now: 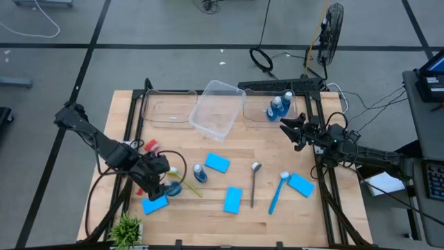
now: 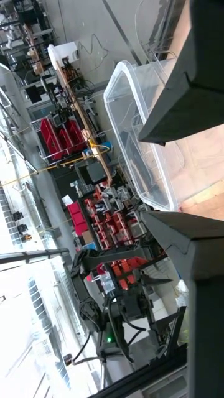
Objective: Pick & Place Kitchen Sink Supplies
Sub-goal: Put the blue dish soap into the right transparent bin
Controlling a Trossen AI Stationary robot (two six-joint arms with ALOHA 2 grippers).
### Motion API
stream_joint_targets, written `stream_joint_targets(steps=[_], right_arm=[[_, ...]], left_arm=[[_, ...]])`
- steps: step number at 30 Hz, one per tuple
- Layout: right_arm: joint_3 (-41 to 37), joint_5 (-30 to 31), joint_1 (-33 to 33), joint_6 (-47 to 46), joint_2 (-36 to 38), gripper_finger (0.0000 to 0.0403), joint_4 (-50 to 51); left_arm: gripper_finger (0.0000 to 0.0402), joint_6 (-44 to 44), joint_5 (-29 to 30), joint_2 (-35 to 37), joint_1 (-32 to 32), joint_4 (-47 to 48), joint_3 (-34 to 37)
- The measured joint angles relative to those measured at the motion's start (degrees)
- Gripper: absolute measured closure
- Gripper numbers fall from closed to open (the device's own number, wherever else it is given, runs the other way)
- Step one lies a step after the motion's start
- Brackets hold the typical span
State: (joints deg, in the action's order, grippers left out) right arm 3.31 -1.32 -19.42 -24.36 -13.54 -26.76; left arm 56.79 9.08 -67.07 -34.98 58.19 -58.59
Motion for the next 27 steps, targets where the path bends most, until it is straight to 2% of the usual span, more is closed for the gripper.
stream_joint_targets(steps=[11, 27], right_arm=[[0.0, 0.0, 0.0, 0.0, 0.0, 0.0225, 0.0], [0.0, -0.2, 0.0, 0.0, 0.0, 0.0225, 0.0]], left_arm=[[0.0036, 0.4, 0.0, -4.1, 0.0, -1.6, 0.0], [0.0036, 0.5, 0.0, -4.2, 0.0, -2.6, 0.0]])
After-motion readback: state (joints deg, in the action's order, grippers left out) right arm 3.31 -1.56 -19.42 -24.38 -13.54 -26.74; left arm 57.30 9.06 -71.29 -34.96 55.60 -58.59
